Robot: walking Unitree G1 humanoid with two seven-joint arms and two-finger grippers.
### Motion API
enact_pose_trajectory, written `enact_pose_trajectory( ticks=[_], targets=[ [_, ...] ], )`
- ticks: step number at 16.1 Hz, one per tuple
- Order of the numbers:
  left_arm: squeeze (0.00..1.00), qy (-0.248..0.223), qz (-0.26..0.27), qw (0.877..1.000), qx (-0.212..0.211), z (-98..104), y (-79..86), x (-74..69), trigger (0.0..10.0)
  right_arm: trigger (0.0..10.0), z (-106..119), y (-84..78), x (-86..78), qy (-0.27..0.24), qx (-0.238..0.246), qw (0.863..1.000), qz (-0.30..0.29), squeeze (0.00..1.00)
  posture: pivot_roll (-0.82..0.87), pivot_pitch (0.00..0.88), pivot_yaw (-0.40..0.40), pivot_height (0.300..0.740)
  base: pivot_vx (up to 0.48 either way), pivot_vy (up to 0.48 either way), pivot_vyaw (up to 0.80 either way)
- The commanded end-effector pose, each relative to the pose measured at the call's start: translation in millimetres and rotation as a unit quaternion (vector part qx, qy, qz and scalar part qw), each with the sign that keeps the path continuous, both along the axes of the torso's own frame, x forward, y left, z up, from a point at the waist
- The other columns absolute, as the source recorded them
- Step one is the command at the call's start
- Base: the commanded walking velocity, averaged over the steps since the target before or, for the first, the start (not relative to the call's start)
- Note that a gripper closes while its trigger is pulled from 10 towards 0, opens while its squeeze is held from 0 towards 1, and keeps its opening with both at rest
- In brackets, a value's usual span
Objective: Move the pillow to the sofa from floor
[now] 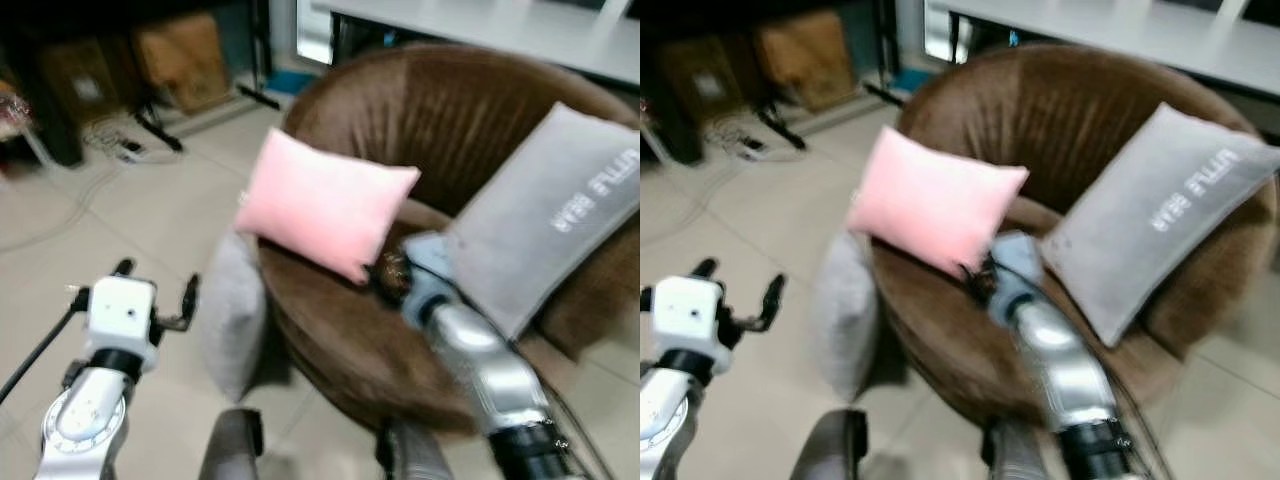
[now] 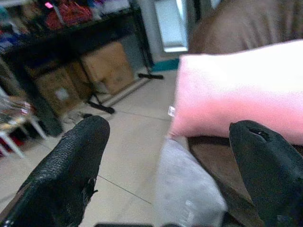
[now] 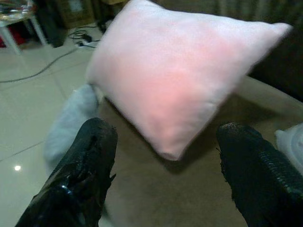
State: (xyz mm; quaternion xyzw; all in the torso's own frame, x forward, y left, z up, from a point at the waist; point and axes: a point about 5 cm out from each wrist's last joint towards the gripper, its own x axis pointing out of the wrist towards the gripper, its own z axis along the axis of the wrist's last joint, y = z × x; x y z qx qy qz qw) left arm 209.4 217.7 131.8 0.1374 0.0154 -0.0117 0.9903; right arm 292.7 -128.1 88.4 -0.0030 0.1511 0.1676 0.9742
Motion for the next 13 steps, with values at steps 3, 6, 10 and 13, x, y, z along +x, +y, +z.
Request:
enact_pose_trajectory(
  ticks=[3,6,10,13],
  targets=[
    [0.00,0.000,-0.001,1.000,0.014,5.0,8.0,-2.2,10.0,10.0,5.0,26.7,-2.5,-0.012,-0.003,0.996,0.092,0.00,0.06,0.000,0.015,0.600,0.282,0.000,0.00],
    [0.00,0.005,0.001,1.000,0.020,7.0,11.1,-9.3,10.0,10.0,5.0,36.6,1.7,-0.011,0.004,0.995,0.096,0.00,0.08,0.000,0.003,0.600,0.276,0.000,0.50],
    [0.00,0.013,0.009,1.000,0.024,7.1,12.5,-19.6,10.0,10.0,-1.8,36.4,-1.1,0.007,0.008,0.996,0.091,0.00,0.09,0.000,-0.028,0.600,0.063,0.000,0.00],
    [0.00,0.026,0.002,0.999,0.020,4.2,9.7,-24.4,10.0,10.0,-2.5,33.6,2.6,0.015,0.007,0.997,0.077,0.00,0.08,0.000,-0.038,0.600,0.000,0.000,0.00]
  ],
)
